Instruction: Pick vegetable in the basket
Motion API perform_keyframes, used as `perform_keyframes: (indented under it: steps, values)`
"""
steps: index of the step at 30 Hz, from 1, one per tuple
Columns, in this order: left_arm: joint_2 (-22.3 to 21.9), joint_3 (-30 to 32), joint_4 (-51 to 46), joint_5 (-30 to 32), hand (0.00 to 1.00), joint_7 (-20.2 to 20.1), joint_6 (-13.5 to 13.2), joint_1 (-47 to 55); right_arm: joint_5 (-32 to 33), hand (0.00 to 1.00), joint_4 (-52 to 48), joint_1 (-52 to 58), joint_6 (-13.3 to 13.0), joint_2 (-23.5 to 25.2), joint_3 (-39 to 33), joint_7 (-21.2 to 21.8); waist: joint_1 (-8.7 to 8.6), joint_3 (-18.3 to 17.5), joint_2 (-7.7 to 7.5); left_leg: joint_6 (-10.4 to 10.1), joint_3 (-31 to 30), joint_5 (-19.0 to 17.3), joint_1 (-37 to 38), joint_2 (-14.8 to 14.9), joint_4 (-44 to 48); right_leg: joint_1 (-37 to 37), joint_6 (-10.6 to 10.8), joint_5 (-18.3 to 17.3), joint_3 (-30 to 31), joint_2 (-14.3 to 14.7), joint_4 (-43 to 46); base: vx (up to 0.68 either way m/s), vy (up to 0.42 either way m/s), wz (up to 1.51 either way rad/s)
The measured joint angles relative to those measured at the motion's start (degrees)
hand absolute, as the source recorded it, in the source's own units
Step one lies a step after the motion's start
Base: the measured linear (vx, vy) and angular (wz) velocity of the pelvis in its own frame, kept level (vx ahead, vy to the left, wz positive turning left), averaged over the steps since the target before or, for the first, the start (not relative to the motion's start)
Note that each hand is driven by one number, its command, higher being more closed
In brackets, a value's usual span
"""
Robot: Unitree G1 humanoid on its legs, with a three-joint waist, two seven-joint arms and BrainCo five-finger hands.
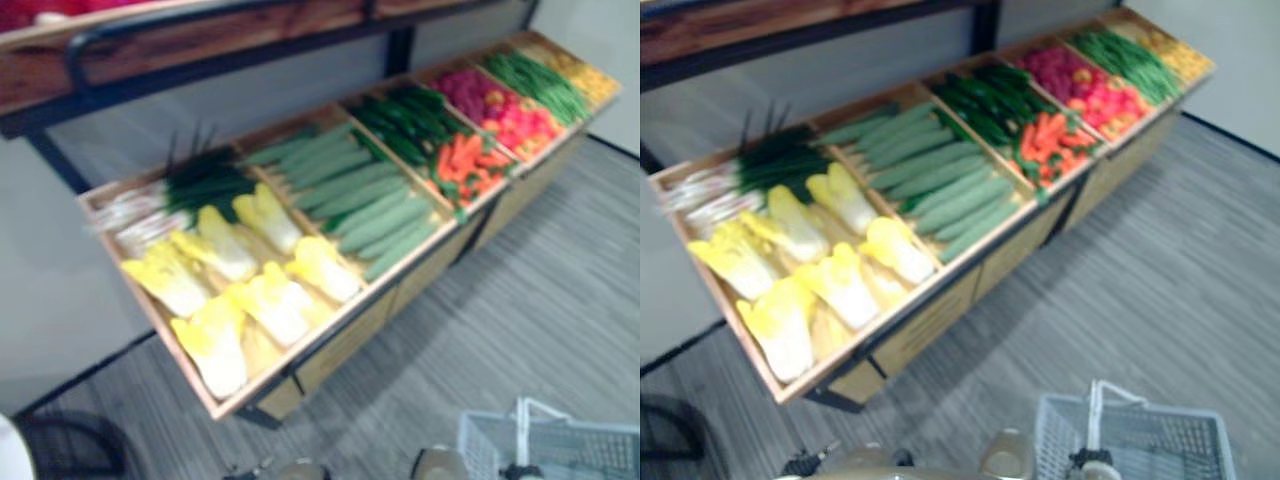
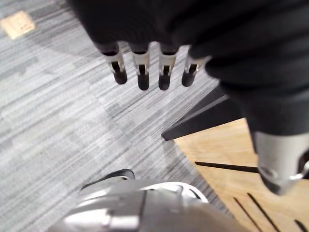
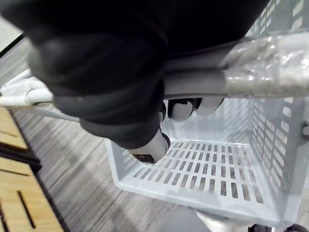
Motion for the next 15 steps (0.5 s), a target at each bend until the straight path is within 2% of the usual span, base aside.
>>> perform_keyframes:
  steps: [1,3,4,5,6,7,8,10,12,14,15]
  values:
    - [0.0,-0.4,-1.3,-0.3,0.00,0.0,-0.1,-0.1,0.1,1.00,0.0,0.0,-0.1,0.2,0.3,0.0,-0.57,0.0,0.16,-1.4,-3.6,0.8,0.4,0.7,-0.9,-1.2,-0.6,-0.4,2.8,1.7,-6.8,0.20,-0.282,1.39]
    - [0.2,-0.7,-1.6,-0.4,0.00,0.0,-0.3,-0.8,0.3,1.00,0.1,0.3,-0.2,0.8,0.3,-0.1,-1.17,0.0,0.08,-3.1,-8.2,1.8,0.3,1.3,-2.1,-1.2,-0.6,-0.3,9.5,4.5,-17.1,0.15,-0.321,1.38]
    - [0.5,-0.8,-1.5,-0.4,0.00,0.0,-0.6,-1.6,0.5,1.00,0.1,0.9,-0.2,1.2,0.4,0.0,-1.08,-0.3,-0.49,-4.6,-11.7,2.7,-0.4,1.4,-3.1,-1.0,-0.3,0.0,18.8,7.2,-25.7,0.13,-0.474,1.59]
    - [1.4,-1.2,-1.5,-0.4,0.00,0.0,-0.7,-2.4,1.0,1.00,0.2,1.6,-0.3,1.8,0.8,0.1,-1.18,-1.2,-2.20,-6.4,-15.7,3.3,-2.4,0.8,-3.8,0.1,0.1,1.5,27.5,8.7,-33.1,0.11,-0.635,1.72]
    - [2.2,-1.5,-1.5,-0.4,0.00,0.0,-0.9,-2.9,1.5,1.00,0.4,2.0,-0.5,2.4,0.8,0.2,-1.31,-1.2,-3.44,-7.5,-17.7,3.6,-3.1,0.1,-4.4,0.8,1.6,1.9,31.0,8.7,-35.6,0.05,-0.563,1.67]
    - [1.7,-1.3,-0.2,-0.4,0.00,0.0,-0.9,-4.3,2.0,1.00,1.9,1.5,-0.5,2.2,0.2,0.0,-0.93,-0.5,-2.17,-9.3,-20.6,4.3,-3.5,1.9,-5.6,1.0,1.8,-0.5,28.9,10.4,-34.6,0.06,-0.561,1.31]
    - [0.8,-1.1,-0.2,-0.3,0.00,-0.2,-1.2,-4.1,2.0,1.00,1.9,1.5,-0.6,1.1,-0.2,0.0,-0.83,-1.0,-0.45,-10.3,-20.2,6.1,-3.6,3.9,-6.5,1.3,1.1,-0.8,26.2,11.9,-34.6,0.06,-0.377,1.07]
    - [0.3,-0.7,-0.2,-0.3,0.00,-0.2,-1.2,-3.2,2.0,1.00,2.1,1.1,-0.5,0.5,-0.2,0.3,-0.93,-1.0,0.73,-11.5,-18.6,8.7,-2.7,6.7,-9.1,2.3,-1.0,-1.4,22.5,14.2,-34.0,0.05,-0.314,0.71]
    - [-0.7,1.9,-0.3,-0.3,0.00,-0.4,-1.3,-2.1,1.9,1.00,2.2,1.0,-0.5,0.6,0.7,0.7,-0.07,-1.4,1.59,-12.3,-18.9,11.8,-2.9,9.1,-11.3,2.4,-3.1,-1.5,19.8,16.4,-34.2,0.01,-0.280,0.48]
    - [-0.8,2.8,-0.2,-0.4,0.00,-0.6,-1.3,-2.1,1.9,1.00,2.3,1.2,-0.5,0.7,2.1,1.0,-0.02,-1.3,1.49,-11.7,-19.0,13.3,-3.8,9.1,-11.3,2.9,-3.4,-1.6,18.1,16.3,-34.4,0.00,-0.156,0.56]
    - [-0.8,2.8,-0.2,-0.4,0.00,-0.6,-1.4,-1.9,1.6,1.00,2.4,1.3,-0.4,0.6,2.0,1.0,-0.24,-1.4,1.62,-11.4,-16.8,15.3,-4.8,8.7,-11.1,3.7,-3.6,-1.7,16.0,15.7,-35.0,0.01,-0.108,0.73]
